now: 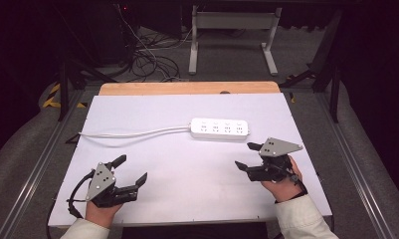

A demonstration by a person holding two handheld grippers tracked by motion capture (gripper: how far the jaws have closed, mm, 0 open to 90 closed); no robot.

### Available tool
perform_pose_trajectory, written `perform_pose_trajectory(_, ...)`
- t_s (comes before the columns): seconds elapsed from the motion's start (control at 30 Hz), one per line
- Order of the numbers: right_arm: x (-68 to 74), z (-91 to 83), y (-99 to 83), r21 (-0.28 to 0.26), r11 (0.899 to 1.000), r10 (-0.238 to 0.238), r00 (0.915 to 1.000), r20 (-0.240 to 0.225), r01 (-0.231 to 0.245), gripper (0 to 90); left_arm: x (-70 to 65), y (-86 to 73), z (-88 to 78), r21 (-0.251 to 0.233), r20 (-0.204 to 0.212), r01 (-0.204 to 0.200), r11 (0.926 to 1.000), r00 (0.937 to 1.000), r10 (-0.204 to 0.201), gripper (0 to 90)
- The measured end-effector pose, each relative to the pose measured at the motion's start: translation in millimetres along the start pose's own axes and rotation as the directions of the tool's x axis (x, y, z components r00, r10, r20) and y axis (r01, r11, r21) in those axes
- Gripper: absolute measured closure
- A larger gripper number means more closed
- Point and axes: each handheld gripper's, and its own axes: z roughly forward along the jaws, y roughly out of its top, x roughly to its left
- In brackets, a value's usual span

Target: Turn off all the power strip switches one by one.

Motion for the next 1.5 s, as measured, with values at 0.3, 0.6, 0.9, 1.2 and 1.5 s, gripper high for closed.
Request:
perform_pose_trajectory(0.3,-6.9,5.2,16.3,0.012,1.000,-0.002,0.9999,0.016,0.002,31.8,-0.4,0.1,-0.2,-0.001,0.003,0.000,1.0000,1.0000,0.001,15.2)
perform_pose_trajectory(0.6,-15.8,8.1,28.6,0.003,1.000,-0.009,0.9996,0.028,0.009,36.2,-0.3,0.0,-0.3,0.000,0.004,-0.001,1.0000,1.0000,0.001,15.2)
perform_pose_trajectory(0.9,-18.4,12.4,35.5,0.023,1.000,-0.006,0.9969,0.079,0.004,81.1,-0.2,0.2,-0.7,-0.001,0.013,0.006,1.0000,0.9999,-0.006,15.8)
perform_pose_trajectory(1.2,-39.0,22.3,51.2,0.060,0.998,0.019,0.9989,0.042,-0.022,90.0,0.1,-0.1,-0.3,0.000,0.009,0.002,1.0000,1.0000,-0.002,15.8)
perform_pose_trajectory(1.5,-64.9,45.9,59.7,0.125,0.990,0.056,0.9955,0.076,-0.066,90.0,1.7,-1.6,0.2,-0.013,0.003,0.005,0.9999,1.0000,-0.005,14.7)
